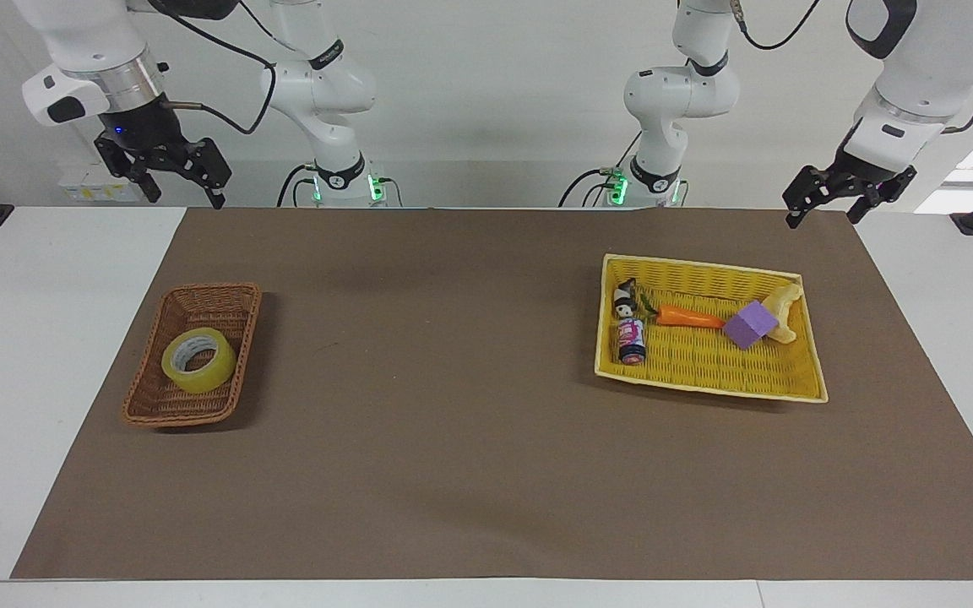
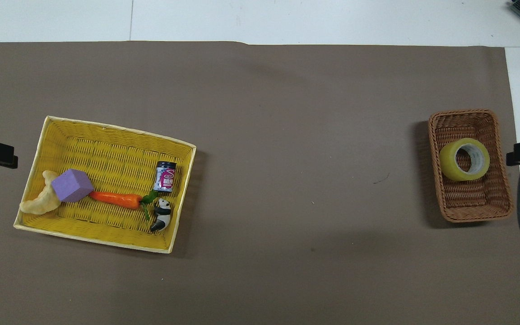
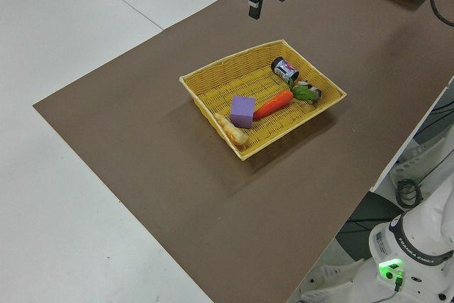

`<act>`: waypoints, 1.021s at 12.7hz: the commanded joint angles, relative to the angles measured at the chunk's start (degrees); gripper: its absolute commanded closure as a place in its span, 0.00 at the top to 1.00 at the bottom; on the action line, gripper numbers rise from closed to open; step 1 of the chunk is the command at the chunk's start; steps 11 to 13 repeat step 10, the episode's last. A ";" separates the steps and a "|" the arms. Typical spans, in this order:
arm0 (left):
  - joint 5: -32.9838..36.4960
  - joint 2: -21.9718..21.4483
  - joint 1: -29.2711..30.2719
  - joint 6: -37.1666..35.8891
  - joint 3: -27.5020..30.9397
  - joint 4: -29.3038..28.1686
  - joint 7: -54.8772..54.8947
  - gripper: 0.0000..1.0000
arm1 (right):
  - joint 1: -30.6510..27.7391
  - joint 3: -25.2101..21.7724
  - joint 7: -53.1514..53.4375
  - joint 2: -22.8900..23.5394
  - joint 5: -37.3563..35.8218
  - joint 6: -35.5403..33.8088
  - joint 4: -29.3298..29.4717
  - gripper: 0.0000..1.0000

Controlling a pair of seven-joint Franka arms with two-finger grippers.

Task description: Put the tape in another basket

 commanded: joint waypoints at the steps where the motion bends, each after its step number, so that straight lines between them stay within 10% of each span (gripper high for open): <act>1: 0.34 -0.36 0.28 -0.56 -0.14 -0.03 0.35 1.00 | -0.65 0.37 -0.43 -0.18 -0.05 0.08 -0.22 1.00; 13: 0.34 -0.80 -0.25 -3.10 -0.14 -0.38 0.18 1.00 | -0.21 0.37 2.47 -0.44 -0.14 0.44 -0.74 1.00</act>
